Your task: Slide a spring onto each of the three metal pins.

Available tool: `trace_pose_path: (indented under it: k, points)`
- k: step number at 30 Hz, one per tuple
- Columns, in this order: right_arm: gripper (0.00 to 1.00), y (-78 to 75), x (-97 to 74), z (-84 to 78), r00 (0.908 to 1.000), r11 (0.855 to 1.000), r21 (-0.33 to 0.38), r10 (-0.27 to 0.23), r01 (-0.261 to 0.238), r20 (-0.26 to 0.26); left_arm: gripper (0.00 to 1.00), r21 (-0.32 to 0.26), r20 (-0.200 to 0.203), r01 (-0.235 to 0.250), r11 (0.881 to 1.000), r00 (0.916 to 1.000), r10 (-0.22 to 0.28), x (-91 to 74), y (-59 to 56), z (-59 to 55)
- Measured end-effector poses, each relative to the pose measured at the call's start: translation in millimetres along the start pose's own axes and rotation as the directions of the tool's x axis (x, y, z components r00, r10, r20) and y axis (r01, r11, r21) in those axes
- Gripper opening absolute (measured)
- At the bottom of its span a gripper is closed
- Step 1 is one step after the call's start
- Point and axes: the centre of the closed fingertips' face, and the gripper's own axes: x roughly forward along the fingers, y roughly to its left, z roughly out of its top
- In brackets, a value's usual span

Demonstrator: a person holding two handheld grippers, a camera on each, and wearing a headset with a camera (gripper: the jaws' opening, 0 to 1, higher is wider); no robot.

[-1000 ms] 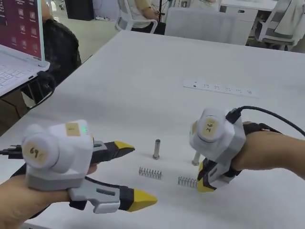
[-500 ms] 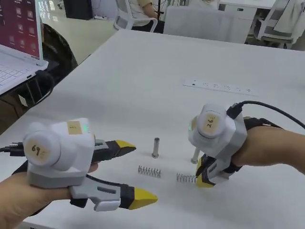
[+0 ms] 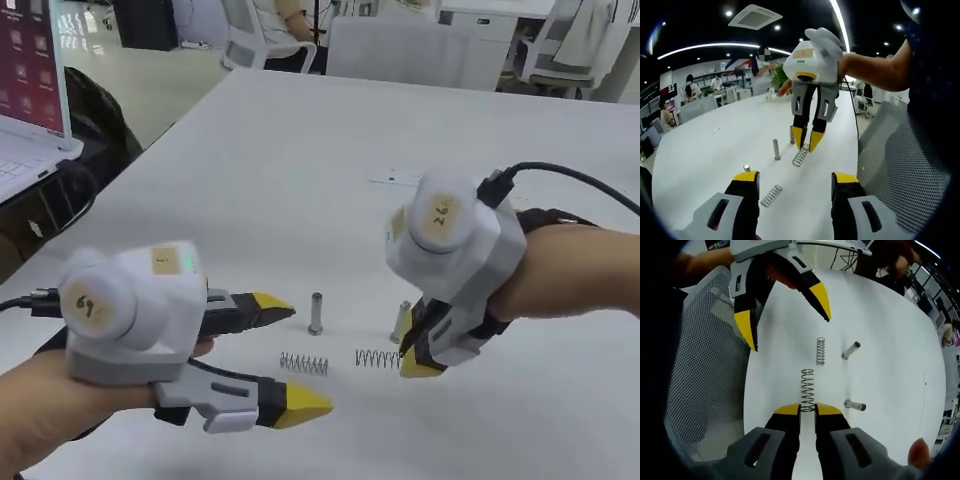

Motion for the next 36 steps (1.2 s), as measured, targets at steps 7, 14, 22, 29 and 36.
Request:
trace_pose_path:
  k: [7, 14, 22, 29, 36]
  points:
    - [0.08, 7.3, -7.9, 10.3, 0.9999, 1.0, -0.019, 0.001, -0.001, 0.014, 0.41, 0.033, 0.006, 0.034, 0.999, 0.9994, -0.034, 5.9, -5.7, 8.0]
    - [0.08, 13.0, -12.6, 18.2, 0.9998, 0.999, -0.04, 0.001, 0.0, 0.021, 0.31, 0.053, 0.009, 0.062, 0.997, 0.998, -0.062, 8.4, -11.2, 10.4]
    - [0.08, 17.7, -16.3, 30.3, 0.9995, 0.998, -0.064, 0.0, 0.002, 0.032, 0.25, 0.072, 0.012, 0.084, 0.994, 0.9963, -0.085, 10.0, -14.8, 12.9]
    - [0.08, 18.3, -18.5, 34.0, 0.9993, 0.997, -0.081, -0.004, 0.007, 0.038, 0.2, 0.077, 0.018, 0.095, 0.993, 0.9952, -0.096, 10.3, -16.8, 14.6]
    - [0.08, 19.5, -20.7, 34.4, 0.9992, 0.996, -0.093, -0.008, 0.011, 0.04, 0.12, 0.085, 0.03, 0.103, 0.991, 0.9939, -0.106, 12.2, -19.0, 18.6]
